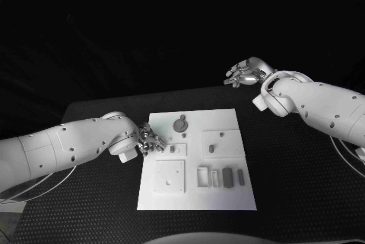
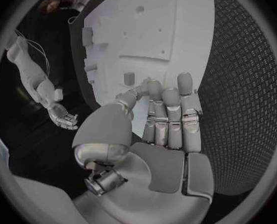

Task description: Assemble the parts on the task board

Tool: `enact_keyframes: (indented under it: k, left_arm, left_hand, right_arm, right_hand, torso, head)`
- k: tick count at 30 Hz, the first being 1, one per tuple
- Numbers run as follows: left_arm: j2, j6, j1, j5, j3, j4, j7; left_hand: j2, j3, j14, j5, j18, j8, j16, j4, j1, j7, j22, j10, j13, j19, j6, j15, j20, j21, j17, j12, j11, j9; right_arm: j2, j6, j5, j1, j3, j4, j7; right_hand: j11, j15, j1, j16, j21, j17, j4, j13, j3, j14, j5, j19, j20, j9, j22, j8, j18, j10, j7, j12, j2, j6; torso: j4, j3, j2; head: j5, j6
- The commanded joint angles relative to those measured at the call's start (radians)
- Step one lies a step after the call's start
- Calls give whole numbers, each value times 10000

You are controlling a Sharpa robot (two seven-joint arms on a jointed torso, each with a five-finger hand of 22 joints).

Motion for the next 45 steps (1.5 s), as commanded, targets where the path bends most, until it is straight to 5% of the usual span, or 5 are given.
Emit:
enact_keyframes:
  k: [1,15,23,45]
  left_arm:
    - [-2,25,-9,-657,-3,59,21]
    - [38,-85,-57,-1871,-51,268,336]
    - [61,-121,-69,-1953,-276,259,313]
    - [47,-225,-147,-2225,-279,342,282]
  left_hand:
    - [-33,870,-10,-23,-53,49,51,-875,-132,-88,210,-13,-14,69,246,-83,25,50,-19,71,3,-12]
    - [-126,1040,-20,-82,-53,31,67,-1004,-191,-74,208,-23,-30,76,202,-85,22,71,-53,84,15,-15]
    - [-133,1084,-17,-137,-55,24,77,-1004,-223,-68,208,-19,-34,84,189,-85,23,80,-63,92,20,-18]
    - [-219,1139,-15,-177,-58,3,91,-987,-339,-52,205,-24,-44,90,147,-91,21,94,-92,106,32,-25]
  right_arm:
    - [-4,33,16,-1,3,10,102]
    - [-7,40,27,-1,3,8,106]
    - [-20,52,31,-1,3,30,107]
    - [-37,72,55,-1,3,43,109]
  right_hand:
    - [17,27,-66,-44,-63,13,-17,-12,-34,30,28,47,52,-16,8,26,152,-44,8,55,42,-62]
    - [19,29,-91,-55,-66,22,-8,-26,-38,31,27,50,54,-20,8,29,152,-46,9,64,45,-61]
    - [19,29,-98,-61,-69,27,-11,-33,-38,33,28,50,54,-22,9,30,152,-48,9,69,45,-61]
    - [19,30,-112,-76,-74,39,-13,-51,-39,35,27,50,53,-27,10,32,152,-51,9,82,42,-63]
  torso:
    - [0,-4,1]
    - [-1,4,2]
    - [5,5,-4]
    - [2,0,-4]
  head:
    - [4,-6]
    - [0,-44]
    - [-14,-100]
    - [-23,-108]
